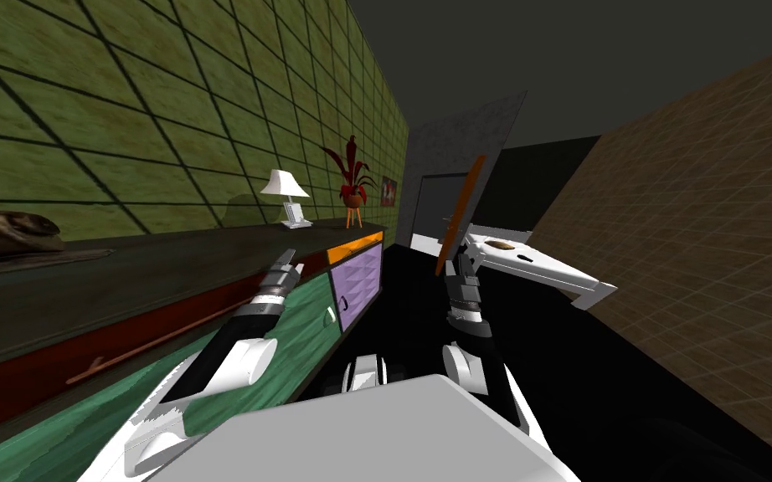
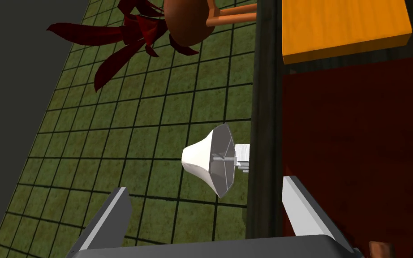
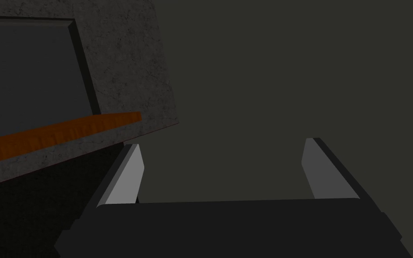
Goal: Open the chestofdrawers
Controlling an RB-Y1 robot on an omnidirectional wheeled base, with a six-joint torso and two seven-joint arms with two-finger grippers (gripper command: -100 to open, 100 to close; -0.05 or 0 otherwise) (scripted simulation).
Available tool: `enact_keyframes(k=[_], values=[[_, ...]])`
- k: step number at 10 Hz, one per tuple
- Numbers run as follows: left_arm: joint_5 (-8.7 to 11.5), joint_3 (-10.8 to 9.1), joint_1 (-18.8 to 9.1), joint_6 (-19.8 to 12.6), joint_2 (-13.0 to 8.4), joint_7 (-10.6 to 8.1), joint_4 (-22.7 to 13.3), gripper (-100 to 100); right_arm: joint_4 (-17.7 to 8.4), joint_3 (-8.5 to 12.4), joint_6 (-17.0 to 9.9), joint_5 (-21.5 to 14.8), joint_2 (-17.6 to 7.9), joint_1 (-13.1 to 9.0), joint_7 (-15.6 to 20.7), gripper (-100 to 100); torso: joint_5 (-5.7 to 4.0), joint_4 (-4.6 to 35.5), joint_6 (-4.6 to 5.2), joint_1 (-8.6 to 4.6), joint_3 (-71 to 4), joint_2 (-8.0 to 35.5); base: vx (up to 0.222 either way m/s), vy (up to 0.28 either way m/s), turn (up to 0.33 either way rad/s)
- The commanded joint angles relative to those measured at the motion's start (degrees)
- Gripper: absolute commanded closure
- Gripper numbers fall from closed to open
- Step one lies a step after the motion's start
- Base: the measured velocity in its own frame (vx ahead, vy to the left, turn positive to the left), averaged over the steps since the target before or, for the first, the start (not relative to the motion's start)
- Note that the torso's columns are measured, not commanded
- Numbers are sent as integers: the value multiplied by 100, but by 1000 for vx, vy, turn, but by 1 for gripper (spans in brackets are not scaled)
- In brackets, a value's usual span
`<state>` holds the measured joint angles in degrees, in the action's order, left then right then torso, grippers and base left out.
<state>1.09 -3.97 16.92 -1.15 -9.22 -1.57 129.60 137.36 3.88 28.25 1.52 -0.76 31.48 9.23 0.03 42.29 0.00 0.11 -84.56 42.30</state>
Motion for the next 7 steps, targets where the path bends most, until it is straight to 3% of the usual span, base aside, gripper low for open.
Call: enact_keyframes(k=[1, 7], values=[[-5, 7, -67, -342, -28, 15, -31, -100, 0, 0, 0, 0, 0, 0, 0, 0, -2, 0, 0, -9, -1, -1, 60, -75, -9], [-10, 4, -354, -1336, -148, 46, -253, -100, 0, 0, 0, 0, 0, 0, 0, 0, -1, 2, -1, 2, 5, 11, 84, -100, -22]])
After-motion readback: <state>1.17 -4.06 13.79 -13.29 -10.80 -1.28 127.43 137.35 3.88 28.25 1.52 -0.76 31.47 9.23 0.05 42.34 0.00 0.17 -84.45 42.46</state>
